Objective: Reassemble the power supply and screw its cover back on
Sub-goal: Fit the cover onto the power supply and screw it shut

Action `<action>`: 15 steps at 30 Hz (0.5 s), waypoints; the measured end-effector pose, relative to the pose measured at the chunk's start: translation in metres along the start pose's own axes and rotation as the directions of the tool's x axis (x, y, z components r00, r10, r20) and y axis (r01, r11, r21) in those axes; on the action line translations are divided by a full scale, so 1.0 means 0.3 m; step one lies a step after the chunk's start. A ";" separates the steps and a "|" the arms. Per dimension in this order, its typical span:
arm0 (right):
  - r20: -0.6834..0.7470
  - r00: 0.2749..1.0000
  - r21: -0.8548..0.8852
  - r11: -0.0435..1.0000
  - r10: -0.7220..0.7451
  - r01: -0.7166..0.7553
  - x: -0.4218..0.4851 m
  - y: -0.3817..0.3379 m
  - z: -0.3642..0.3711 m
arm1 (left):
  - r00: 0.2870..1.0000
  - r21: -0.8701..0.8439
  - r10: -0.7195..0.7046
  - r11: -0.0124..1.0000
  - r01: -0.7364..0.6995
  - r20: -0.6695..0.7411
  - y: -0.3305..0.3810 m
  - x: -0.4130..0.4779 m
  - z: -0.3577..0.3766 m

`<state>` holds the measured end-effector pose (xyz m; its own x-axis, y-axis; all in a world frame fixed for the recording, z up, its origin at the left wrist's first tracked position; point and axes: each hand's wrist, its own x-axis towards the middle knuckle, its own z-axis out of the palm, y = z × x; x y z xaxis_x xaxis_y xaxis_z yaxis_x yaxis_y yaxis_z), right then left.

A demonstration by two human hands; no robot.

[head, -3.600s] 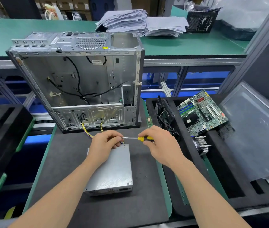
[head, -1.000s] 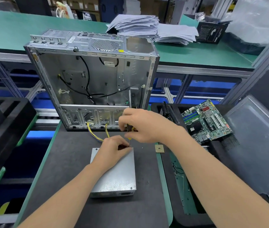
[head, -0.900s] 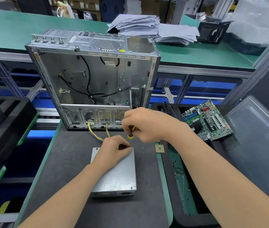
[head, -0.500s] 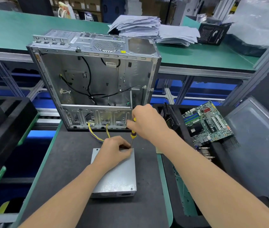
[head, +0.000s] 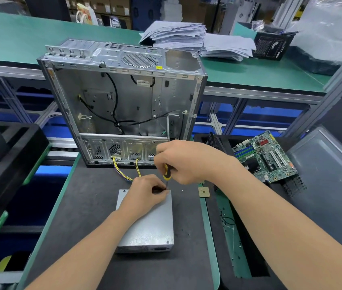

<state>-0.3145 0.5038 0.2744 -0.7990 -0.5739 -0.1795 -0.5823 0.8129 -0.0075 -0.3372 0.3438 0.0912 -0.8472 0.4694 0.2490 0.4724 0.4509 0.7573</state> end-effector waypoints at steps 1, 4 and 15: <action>0.005 1.000 0.028 1.000 0.006 -0.006 0.005 0.000 0.000 | 1.000 -0.001 0.002 1.000 -0.002 0.000 0.000 0.000 0.000; -0.027 0.997 0.086 0.993 0.078 -0.076 0.019 0.005 0.006 | 1.000 -0.007 0.001 1.000 -0.001 0.003 0.001 -0.001 0.000; -0.141 0.743 0.337 0.738 0.654 -0.585 0.050 -0.033 0.090 | 1.000 -0.003 -0.020 1.000 0.020 -0.001 0.009 0.004 0.004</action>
<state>-0.3167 0.4900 0.2451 -0.9958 0.0911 0.0006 0.0885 0.9686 -0.2323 -0.3366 0.3466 0.0929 -0.8566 0.4594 0.2349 0.4549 0.4577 0.7639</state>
